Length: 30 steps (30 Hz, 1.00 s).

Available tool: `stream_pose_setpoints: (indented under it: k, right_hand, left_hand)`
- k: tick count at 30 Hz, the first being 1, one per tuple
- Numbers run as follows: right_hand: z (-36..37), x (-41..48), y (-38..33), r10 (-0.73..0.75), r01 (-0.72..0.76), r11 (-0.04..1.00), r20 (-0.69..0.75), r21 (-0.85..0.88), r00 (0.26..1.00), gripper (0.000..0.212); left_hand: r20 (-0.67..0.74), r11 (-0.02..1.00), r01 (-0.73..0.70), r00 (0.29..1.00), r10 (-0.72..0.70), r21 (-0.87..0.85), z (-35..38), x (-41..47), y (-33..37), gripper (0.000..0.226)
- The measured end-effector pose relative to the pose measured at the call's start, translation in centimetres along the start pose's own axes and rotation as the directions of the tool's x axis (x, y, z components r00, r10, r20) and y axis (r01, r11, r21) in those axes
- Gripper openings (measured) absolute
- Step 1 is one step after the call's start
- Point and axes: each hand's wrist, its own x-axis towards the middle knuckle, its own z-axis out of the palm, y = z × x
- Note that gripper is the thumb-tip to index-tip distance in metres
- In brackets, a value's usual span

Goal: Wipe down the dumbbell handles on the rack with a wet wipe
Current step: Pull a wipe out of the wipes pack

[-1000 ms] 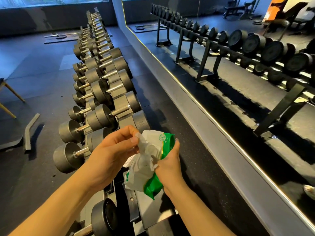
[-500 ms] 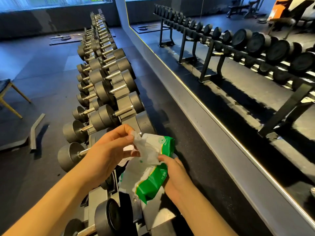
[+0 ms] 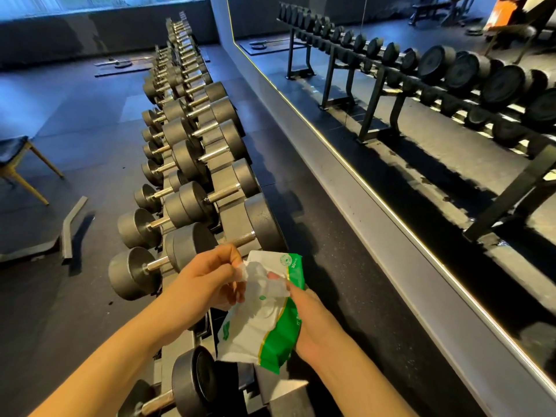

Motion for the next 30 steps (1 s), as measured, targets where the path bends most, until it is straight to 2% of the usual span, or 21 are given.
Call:
stream_pose_setpoints:
  k: [3, 6, 10, 13, 16, 19, 22, 24, 27, 30]
  right_hand:
    - [-0.6, 0.5, 0.8, 0.022, -0.031, 0.992, -0.070, -0.121, 0.997, 0.056]
    - [-0.5, 0.3, 0.7, -0.007, 0.001, 0.977, -0.030, -0.214, 1.000, 0.053]
    - [-0.2, 0.3, 0.7, -0.081, 0.096, 0.976, 0.080, -0.196, 0.993, 0.062]
    - [-0.2, 0.4, 0.9, -0.060, 0.064, 0.992, 0.039, -0.108, 0.997, 0.068]
    - [-0.3, 0.3, 0.7, -0.033, 0.033, 0.999, 0.003, -0.008, 0.999, 0.062]
    - [0.0, -0.1, 0.1, -0.065, 0.066, 0.997, 0.010, -0.050, 0.998, 0.062]
    - [0.0, -0.3, -0.4, -0.146, 0.141, 0.970, -0.013, -0.199, 0.989, 0.063]
    - [-0.2, -0.2, -0.8, -0.178, 0.170, 0.937, 0.000, -0.306, 0.984, 0.082]
    - [-0.1, -0.3, -1.1, -0.235, 0.211, 0.864, 0.004, -0.457, 0.972, 0.107]
    - [0.2, -0.5, -0.9, -0.292, 0.239, 0.805, -0.013, -0.544, 0.956, 0.124]
  left_hand:
    - [-0.012, 0.999, -0.006, 1.000, 0.005, -0.035, -0.1, 0.1, -0.1, 0.028]
    - [-0.022, 0.990, 0.033, 0.999, -0.036, -0.140, 0.0, 0.2, 0.2, 0.027]
    - [-0.067, 0.953, 0.035, 0.996, -0.058, -0.301, -0.1, 0.7, 0.9, 0.028]
    - [-0.116, 0.985, 0.005, 0.993, -0.025, -0.172, -0.1, 0.7, 1.3, 0.027]
    - [-0.237, 0.992, -0.001, 0.971, -0.028, -0.123, -0.1, 0.6, 1.2, 0.028]
    - [-0.337, 0.999, 0.040, 0.940, -0.048, -0.032, 0.0, 0.6, 0.7, 0.035]
    - [-0.268, 0.989, 0.103, 0.961, -0.071, 0.108, -0.1, 0.3, 0.9, 0.039]
    - [-0.206, 0.962, 0.175, 0.970, -0.132, 0.209, -0.5, 0.1, 1.3, 0.038]
    - [-0.108, 0.866, 0.262, 0.965, -0.240, 0.425, -0.8, -0.1, 1.8, 0.021]
    - [-0.052, 0.848, 0.244, 0.967, -0.250, 0.471, -0.6, 0.1, 2.3, 0.012]
